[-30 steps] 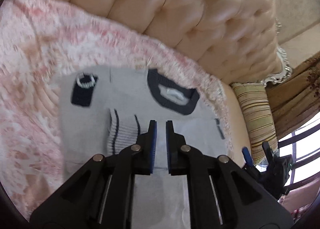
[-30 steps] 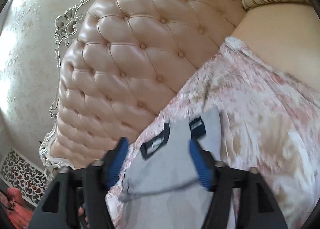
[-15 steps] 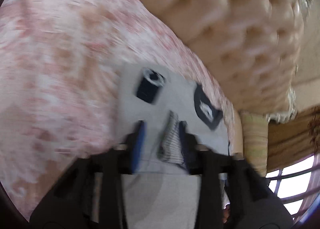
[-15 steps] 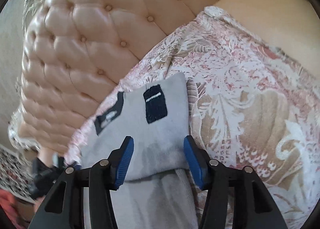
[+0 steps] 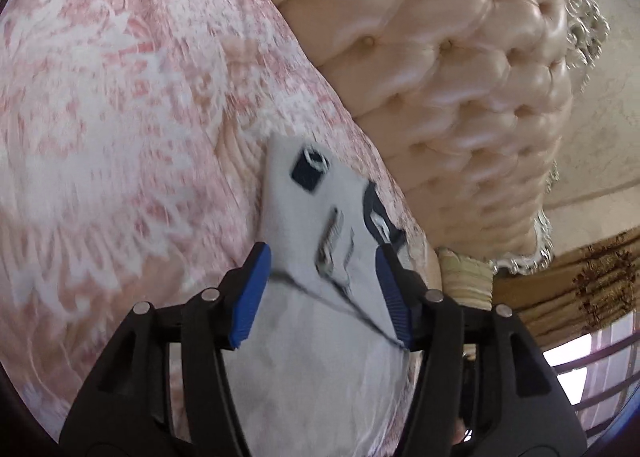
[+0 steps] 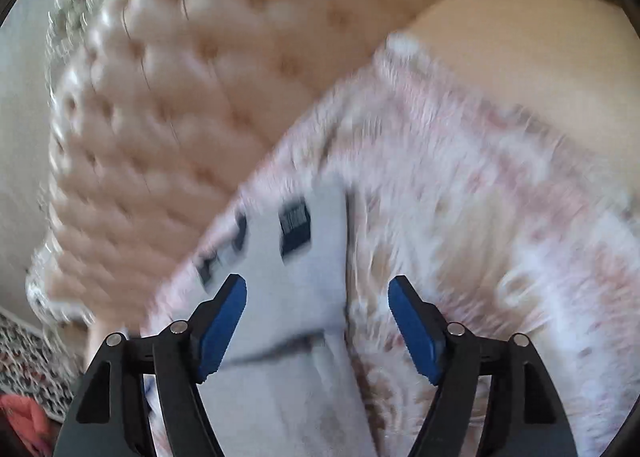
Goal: Fold clothes
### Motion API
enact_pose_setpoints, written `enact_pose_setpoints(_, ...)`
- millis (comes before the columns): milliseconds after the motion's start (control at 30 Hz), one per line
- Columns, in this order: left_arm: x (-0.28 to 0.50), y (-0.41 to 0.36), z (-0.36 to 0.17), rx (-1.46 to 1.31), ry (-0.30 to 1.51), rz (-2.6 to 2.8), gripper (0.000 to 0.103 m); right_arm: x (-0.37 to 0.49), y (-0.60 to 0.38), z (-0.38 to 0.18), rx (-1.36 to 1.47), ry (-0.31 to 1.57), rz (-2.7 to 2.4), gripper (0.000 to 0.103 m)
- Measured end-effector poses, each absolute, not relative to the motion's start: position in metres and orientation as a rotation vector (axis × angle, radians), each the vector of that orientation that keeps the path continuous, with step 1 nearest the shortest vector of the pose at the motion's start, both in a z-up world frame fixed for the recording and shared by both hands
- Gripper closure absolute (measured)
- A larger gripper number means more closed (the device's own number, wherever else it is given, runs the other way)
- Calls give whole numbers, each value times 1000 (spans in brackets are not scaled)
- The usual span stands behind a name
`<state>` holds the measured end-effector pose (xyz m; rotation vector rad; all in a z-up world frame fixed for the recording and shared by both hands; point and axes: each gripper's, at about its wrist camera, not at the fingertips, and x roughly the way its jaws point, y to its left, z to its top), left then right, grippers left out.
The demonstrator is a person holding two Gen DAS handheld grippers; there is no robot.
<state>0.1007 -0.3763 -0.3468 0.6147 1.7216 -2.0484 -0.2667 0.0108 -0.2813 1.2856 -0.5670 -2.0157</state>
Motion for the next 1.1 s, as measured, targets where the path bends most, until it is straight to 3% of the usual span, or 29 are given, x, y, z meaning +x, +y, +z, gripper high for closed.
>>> enact_pose_setpoints(67,92,-365,-350,642,1748,-2071,43,-276,29,-283,1289,-648,-2001,22)
enact_pose_setpoints(167,83,-354,-356,649,1814,-2076,43,-285,37,-304,1369,-771,-1824,22)
enact_pose_setpoints(233,87,-353,-361,592,1898,-2042,39,-282,29,-312,1402,-780,-1714,22)
enact_pose_setpoints(300,101,-358,-368,469,1988,-1968,27,-278,18,-312,1403,-770,-1639,22)
enact_pose_setpoints(467,118,-366,-380,369,2081,-1827,27,-265,-7,-309,1403,-755,-1488,22)
enact_pose_setpoints(633,86,-361,-391,385,2162,-1805,26,-257,-27,-318,1445,-747,-1444,23)
enact_pose_setpoints(967,76,-375,-407,233,2148,-1706,26,-257,-48,-316,1402,-692,-1563,23)
enact_pose_setpoints(1100,71,-377,-399,247,2039,-1792,26,-259,-51,-315,1386,-654,-1610,23)
